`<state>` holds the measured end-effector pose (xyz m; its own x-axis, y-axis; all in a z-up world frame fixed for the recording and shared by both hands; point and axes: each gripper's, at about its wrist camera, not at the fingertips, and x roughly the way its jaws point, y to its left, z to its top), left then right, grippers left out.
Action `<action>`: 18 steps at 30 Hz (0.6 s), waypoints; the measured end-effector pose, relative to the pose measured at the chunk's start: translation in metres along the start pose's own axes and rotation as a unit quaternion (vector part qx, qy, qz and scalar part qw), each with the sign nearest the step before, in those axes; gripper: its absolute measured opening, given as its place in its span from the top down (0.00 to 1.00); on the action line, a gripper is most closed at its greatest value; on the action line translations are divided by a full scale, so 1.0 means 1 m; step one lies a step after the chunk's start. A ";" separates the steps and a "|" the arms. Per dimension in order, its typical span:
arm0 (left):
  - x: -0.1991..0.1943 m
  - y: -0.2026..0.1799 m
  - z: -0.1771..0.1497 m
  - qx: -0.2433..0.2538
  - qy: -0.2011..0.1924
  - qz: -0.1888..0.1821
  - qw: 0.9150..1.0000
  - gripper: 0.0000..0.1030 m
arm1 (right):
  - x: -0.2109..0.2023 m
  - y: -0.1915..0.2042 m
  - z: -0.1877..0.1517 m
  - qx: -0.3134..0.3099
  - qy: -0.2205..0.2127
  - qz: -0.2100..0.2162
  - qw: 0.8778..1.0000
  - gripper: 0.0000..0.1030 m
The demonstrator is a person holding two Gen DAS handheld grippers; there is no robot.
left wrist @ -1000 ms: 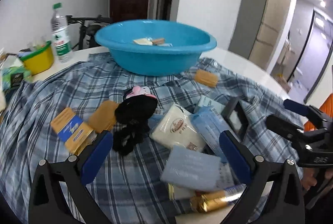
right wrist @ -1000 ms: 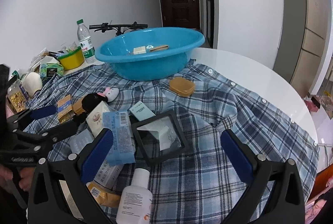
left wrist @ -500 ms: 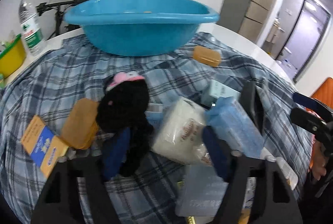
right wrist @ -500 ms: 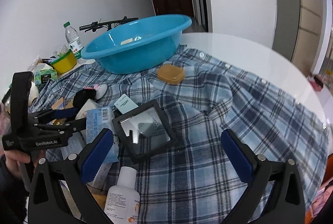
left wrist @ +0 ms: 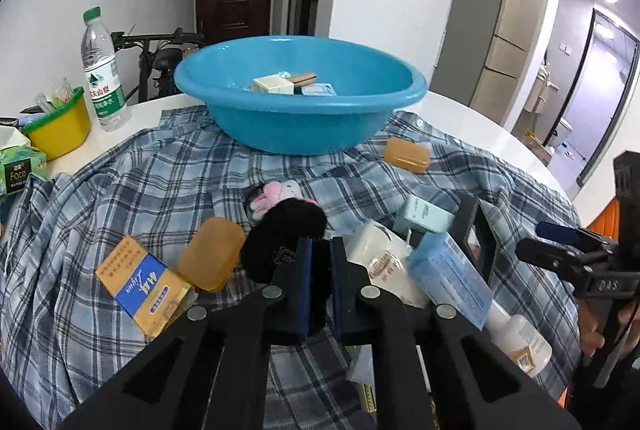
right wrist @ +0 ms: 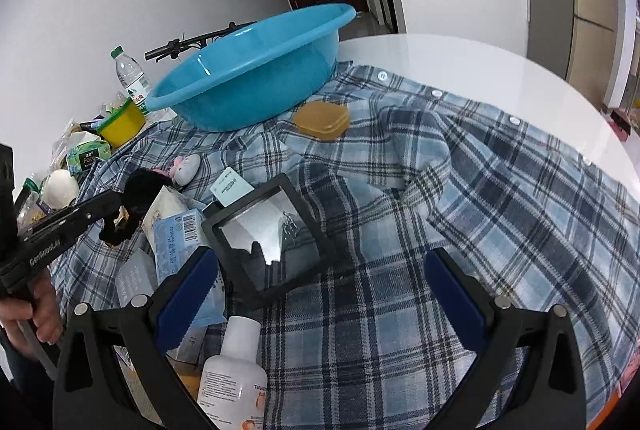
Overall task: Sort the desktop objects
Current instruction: 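Close the left gripper on the black fuzzy toy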
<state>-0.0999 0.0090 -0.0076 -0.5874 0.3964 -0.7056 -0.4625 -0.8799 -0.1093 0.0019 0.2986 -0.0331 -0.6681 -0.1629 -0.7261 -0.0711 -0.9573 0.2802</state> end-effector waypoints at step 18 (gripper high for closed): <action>0.050 -0.027 -0.009 0.033 0.050 -0.032 0.998 0.58 | 0.004 -0.018 -0.001 0.048 0.010 0.018 0.999 0.00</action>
<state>-0.1109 0.0501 -0.0466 -0.4872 0.4203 -0.7655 -0.5410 -0.8333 -0.1132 0.0011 0.3153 -0.0413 -0.6565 -0.2017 -0.7268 -0.1192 -0.9237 0.3641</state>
